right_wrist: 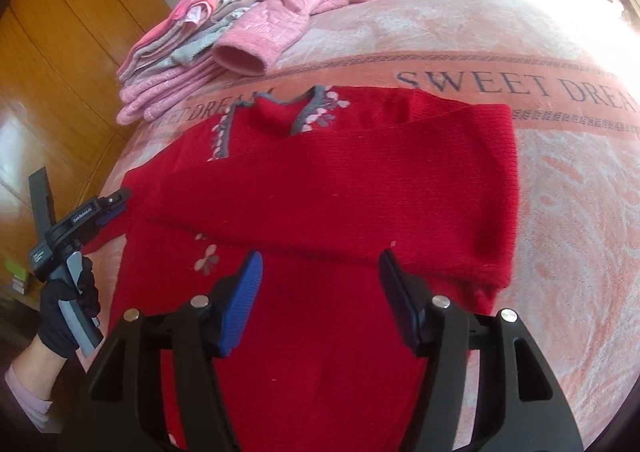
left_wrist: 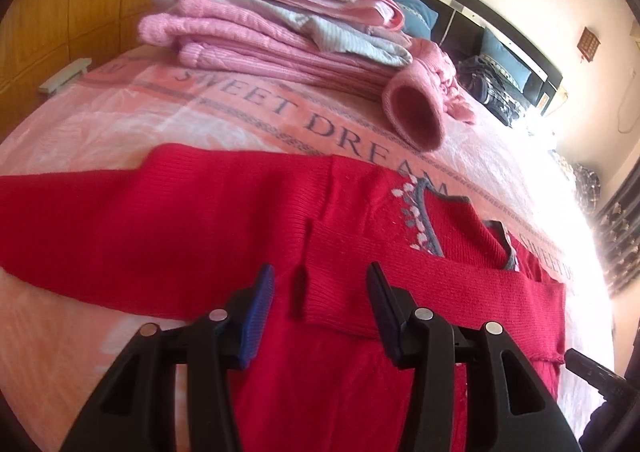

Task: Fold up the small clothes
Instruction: 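Move the left gripper to the cuff of the other red sleeve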

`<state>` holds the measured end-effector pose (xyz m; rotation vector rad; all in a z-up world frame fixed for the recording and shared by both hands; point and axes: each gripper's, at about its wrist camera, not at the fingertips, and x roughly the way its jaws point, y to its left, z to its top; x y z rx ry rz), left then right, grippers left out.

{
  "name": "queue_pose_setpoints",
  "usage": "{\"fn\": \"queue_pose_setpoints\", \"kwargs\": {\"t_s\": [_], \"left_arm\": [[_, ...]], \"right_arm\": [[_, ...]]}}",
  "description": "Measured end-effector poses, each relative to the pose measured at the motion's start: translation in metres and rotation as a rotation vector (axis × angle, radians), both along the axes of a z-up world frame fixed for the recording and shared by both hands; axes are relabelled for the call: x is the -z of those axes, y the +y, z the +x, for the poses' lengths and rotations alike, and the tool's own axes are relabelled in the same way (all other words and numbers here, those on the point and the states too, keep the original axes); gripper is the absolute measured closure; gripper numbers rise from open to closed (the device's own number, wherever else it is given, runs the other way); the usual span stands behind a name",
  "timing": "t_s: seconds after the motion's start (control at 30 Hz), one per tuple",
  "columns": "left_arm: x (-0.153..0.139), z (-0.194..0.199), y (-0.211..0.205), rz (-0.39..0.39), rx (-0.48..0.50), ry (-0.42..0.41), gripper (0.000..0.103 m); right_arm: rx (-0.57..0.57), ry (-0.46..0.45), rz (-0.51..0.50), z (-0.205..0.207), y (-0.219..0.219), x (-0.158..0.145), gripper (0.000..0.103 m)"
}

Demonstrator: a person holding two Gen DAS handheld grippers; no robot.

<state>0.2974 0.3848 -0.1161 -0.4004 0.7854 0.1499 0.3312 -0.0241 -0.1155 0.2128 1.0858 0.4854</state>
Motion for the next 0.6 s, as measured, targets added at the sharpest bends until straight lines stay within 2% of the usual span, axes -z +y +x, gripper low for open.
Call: {"fn": "queue_pose_setpoints", "kwargs": {"t_s": [0.13,0.33,0.47,0.6], "left_arm": [[0.005,-0.031,0.062,-0.061,-0.123,0.049,0.055],[0.021,-0.09,0.149,-0.118,-0.285,0.104,0.054],[0.034,-0.122,0.207,-0.185,-0.397,0.105,0.054],[0.048,-0.148,0.264,-0.281,-0.504,0.046,0.054]], "right_arm": [[-0.062,0.098,0.047,-0.005,0.04,0.007,0.04],[-0.122,0.171,-0.021,-0.015,0.088,0.029,0.035],[-0.111,0.166,-0.036,-0.01,0.098,0.033,0.027],[-0.113,0.15,-0.064,-0.01,0.104,0.037,0.02]]}}
